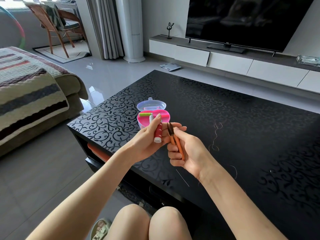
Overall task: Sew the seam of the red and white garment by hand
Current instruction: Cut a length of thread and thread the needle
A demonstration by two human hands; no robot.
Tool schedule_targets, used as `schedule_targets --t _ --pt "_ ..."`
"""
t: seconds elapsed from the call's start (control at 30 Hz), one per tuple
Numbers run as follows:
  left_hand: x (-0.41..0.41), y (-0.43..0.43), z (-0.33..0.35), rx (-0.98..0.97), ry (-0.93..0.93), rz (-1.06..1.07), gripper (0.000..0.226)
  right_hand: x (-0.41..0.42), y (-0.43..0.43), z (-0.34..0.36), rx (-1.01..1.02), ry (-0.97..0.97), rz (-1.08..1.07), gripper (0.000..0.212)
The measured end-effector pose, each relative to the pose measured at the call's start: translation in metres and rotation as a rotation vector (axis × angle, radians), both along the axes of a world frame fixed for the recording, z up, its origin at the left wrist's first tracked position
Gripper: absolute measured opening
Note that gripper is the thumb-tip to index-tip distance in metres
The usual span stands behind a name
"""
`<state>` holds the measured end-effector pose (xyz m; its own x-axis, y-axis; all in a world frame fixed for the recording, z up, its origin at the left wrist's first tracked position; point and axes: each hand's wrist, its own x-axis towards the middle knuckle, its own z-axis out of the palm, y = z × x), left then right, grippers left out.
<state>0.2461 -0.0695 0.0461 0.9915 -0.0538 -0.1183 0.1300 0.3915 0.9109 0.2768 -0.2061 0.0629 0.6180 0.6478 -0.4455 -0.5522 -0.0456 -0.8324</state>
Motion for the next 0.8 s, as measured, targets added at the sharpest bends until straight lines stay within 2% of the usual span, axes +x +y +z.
schedule_targets --t 0.17,0.3,0.47,0.7,0.8 --pt "0.002 -0.003 -0.001 0.078 -0.025 0.099 0.045 0.001 0.0 0.002 0.015 0.006 0.007 0.046" --pt "0.005 -0.002 -0.005 0.065 -0.039 0.179 0.033 0.001 0.001 0.003 0.033 0.019 -0.003 0.047" --pt "0.007 -0.007 -0.002 0.082 -0.046 0.226 0.03 0.004 0.001 0.007 0.073 0.042 -0.03 0.046" --pt "0.004 -0.011 0.0 0.341 -0.199 0.314 0.036 0.006 -0.001 0.009 0.068 0.067 -0.021 0.047" --pt "0.004 -0.007 0.001 0.512 -0.271 0.309 0.038 0.008 -0.002 0.011 0.064 0.091 -0.008 0.046"
